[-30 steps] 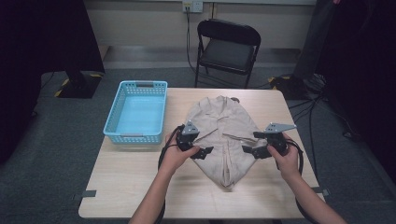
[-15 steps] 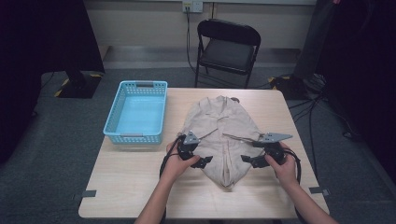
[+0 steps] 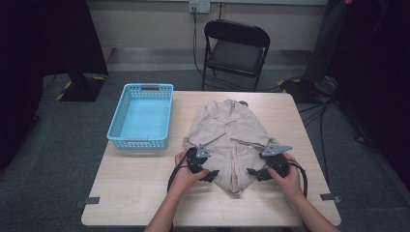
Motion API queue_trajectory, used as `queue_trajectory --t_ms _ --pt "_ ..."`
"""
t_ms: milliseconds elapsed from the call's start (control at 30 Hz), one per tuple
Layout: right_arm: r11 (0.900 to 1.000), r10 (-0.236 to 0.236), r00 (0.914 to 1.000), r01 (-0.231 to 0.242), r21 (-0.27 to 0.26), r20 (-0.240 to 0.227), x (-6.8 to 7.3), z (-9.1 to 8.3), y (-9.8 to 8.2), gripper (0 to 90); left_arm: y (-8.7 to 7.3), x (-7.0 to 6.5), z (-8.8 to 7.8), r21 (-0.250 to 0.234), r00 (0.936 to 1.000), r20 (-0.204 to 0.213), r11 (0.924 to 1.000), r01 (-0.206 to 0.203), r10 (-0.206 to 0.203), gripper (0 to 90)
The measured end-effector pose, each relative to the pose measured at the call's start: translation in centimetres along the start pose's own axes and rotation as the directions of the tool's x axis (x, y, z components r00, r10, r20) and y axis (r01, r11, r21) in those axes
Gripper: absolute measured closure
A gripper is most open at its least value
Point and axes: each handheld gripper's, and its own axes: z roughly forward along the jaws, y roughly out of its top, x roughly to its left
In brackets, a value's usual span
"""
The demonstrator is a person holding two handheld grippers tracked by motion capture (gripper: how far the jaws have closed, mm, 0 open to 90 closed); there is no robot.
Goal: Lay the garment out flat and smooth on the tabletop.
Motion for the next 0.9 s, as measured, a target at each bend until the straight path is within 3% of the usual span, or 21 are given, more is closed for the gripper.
queue_trajectory --t_ms 67,667,900 --pt "1.000 0.004 1.0000 -0.004 0.004 0.001 0.04 0.05 0.03 11.7 0.00 -0.17 0.05 0.012 0.9998 -0.008 0.9998 -0.018 0.018 14.4" --pt "1.000 -0.013 0.9998 0.013 0.006 -0.018 -0.11 0.13 0.07 10.5 0.01 -0.15 0.10 0.016 0.9998 -0.001 0.9997 -0.019 0.019 12.5" --pt "1.000 -0.022 0.9994 0.022 -0.008 -0.025 -0.15 -0.14 0.15 15.2 0.01 -0.14 0.11 0.016 0.9998 0.001 0.9997 -0.020 0.020 12.3"
